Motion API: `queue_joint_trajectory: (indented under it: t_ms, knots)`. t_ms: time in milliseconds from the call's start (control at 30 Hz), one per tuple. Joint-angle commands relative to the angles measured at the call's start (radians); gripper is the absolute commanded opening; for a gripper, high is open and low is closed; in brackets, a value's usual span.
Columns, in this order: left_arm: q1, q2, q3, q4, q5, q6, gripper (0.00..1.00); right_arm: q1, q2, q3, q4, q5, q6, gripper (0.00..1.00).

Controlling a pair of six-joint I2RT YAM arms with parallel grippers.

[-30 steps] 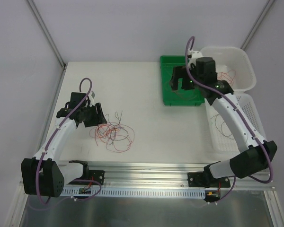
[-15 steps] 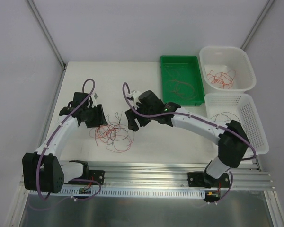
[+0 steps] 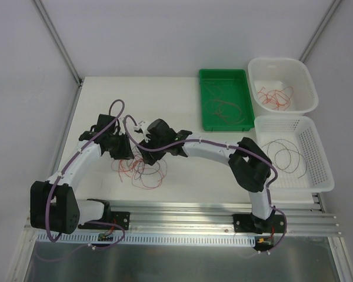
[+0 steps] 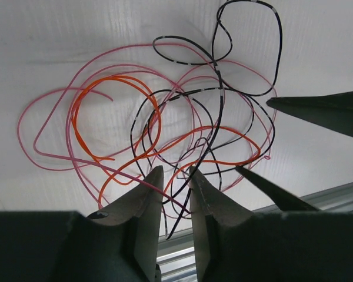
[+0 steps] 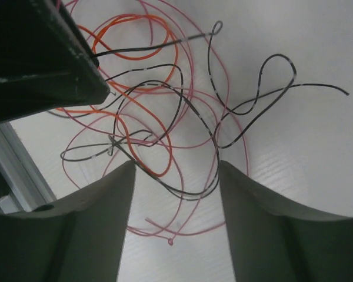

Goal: Untangle the cables

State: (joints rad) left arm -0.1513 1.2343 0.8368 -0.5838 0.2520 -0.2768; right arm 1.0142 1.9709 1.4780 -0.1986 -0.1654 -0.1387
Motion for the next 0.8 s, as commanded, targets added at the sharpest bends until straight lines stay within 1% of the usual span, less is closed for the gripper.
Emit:
queue_joint_trajectory:
  t_ms: [0, 33, 67, 100, 167, 200, 233, 300, 333, 367, 400, 433, 500, 533, 633, 667, 733, 767]
  knots:
    - [-0.008, -0.004, 0.002, 0.002, -0.006, 0.005, 0.24, 0.006, 0.034, 0.047, 0.059, -0.017, -0.002, 0.58]
    - [-0.008, -0.007, 0.002, 0.002, -0.019, 0.007, 0.22, 0.007, 0.033, 0.038, 0.067, -0.014, -0.001, 0.52]
    - [-0.008, -0.012, 0.002, 0.002, -0.023, 0.007, 0.19, 0.006, 0.028, 0.028, 0.077, 0.003, -0.001, 0.43]
    - [-0.008, -0.021, 0.005, 0.002, -0.033, 0.007, 0.18, 0.004, 0.007, 0.001, 0.077, 0.013, 0.004, 0.26]
    - [-0.008, -0.047, 0.005, 0.002, -0.071, 0.007, 0.16, -0.008, -0.036, -0.037, 0.077, 0.049, 0.008, 0.13]
    - [-0.008, -0.058, 0.005, 0.002, -0.089, 0.007, 0.14, -0.012, -0.1, -0.1, 0.077, 0.064, 0.008, 0.06]
    - [-0.008, -0.067, 0.005, 0.002, -0.129, 0.007, 0.12, -0.019, -0.136, -0.131, 0.073, 0.108, 0.008, 0.02]
    - [-0.008, -0.105, 0.005, 0.002, -0.172, 0.005, 0.08, -0.046, -0.213, -0.227, 0.054, 0.145, 0.01, 0.01]
    - [-0.007, -0.119, 0.004, 0.001, -0.192, 0.004, 0.06, -0.058, -0.292, -0.261, 0.029, 0.189, 0.008, 0.01]
    - [-0.005, -0.146, 0.002, 0.002, -0.235, 0.001, 0.05, -0.087, -0.341, -0.29, 0.013, 0.208, 0.008, 0.01]
    - [-0.004, -0.16, 0.002, 0.002, -0.246, -0.002, 0.02, -0.103, -0.384, -0.344, -0.004, 0.23, 0.007, 0.01]
    - [-0.001, -0.173, 0.001, 0.004, -0.27, -0.002, 0.0, -0.12, -0.476, -0.366, -0.048, 0.269, 0.007, 0.01]
    - [0.002, -0.202, -0.001, 0.004, -0.309, -0.009, 0.0, -0.167, -0.562, -0.404, -0.093, 0.308, 0.002, 0.01]
    - [0.005, -0.209, -0.001, 0.004, -0.318, -0.009, 0.0, -0.195, -0.657, -0.438, -0.128, 0.338, -0.001, 0.01]
    - [0.009, -0.228, -0.002, 0.004, -0.339, -0.012, 0.0, -0.233, -0.791, -0.491, -0.182, 0.384, 0.002, 0.01]
    - [0.012, -0.228, -0.001, 0.004, -0.341, -0.012, 0.0, -0.252, -0.881, -0.501, -0.192, 0.395, 0.008, 0.01]
    - [0.015, -0.229, -0.001, 0.004, -0.352, -0.012, 0.0, -0.272, -0.961, -0.518, -0.229, 0.453, 0.014, 0.01]
    - [0.019, -0.231, 0.001, 0.004, -0.355, -0.015, 0.0, -0.279, -1.042, -0.518, -0.239, 0.47, 0.025, 0.01]
